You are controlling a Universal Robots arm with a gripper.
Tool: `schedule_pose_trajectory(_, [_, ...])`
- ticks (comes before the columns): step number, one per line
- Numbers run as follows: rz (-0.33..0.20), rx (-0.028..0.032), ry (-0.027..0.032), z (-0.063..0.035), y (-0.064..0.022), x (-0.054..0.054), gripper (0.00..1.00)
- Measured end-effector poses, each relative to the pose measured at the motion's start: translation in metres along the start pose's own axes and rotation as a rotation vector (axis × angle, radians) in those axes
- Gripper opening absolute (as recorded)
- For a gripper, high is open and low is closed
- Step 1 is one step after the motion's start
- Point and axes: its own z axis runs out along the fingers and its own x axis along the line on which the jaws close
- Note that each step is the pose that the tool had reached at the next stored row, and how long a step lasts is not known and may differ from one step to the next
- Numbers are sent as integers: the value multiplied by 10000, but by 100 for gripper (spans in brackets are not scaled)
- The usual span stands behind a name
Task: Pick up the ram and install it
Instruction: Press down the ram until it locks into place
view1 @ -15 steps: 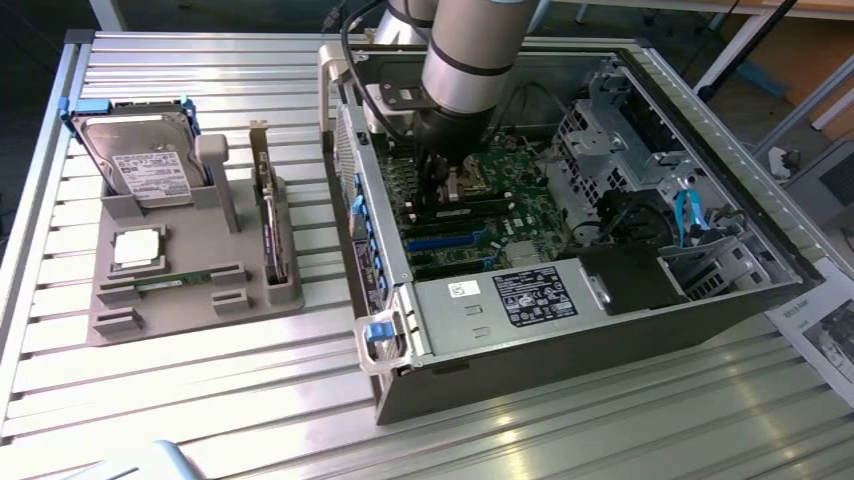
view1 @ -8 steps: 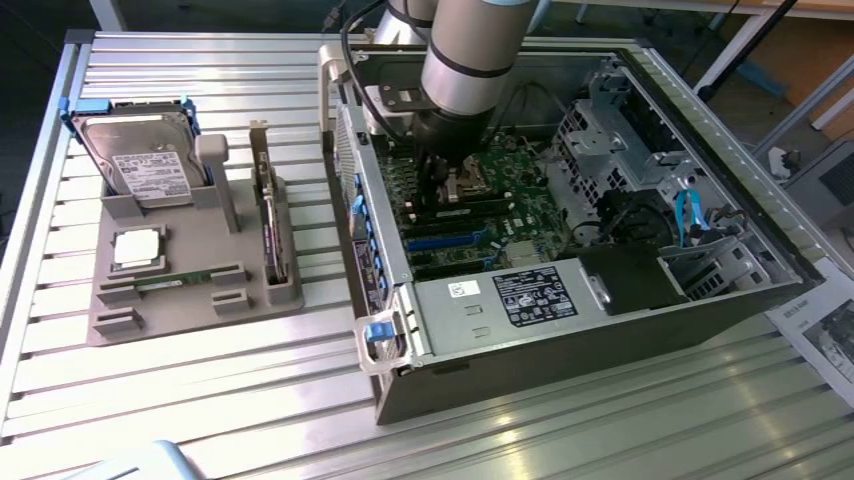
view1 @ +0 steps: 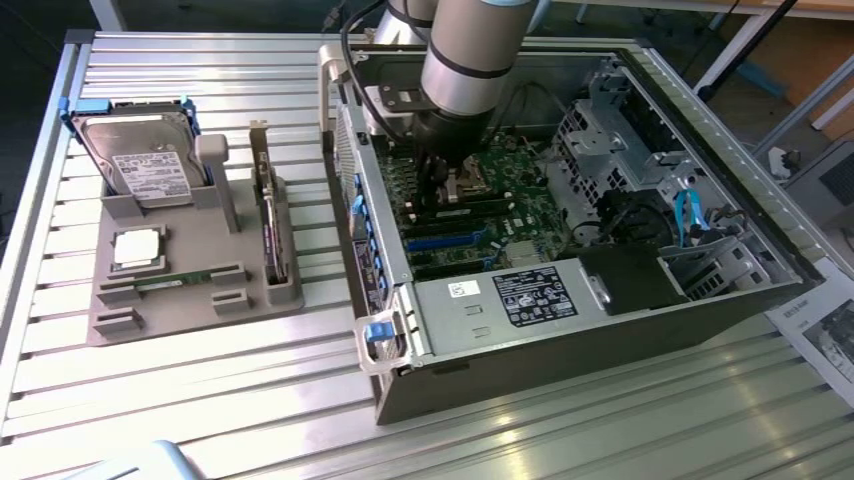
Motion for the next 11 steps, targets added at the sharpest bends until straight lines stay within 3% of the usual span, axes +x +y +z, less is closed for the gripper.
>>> schedule_pose_trajectory(11, [-1,0,1,25,-1,6,10])
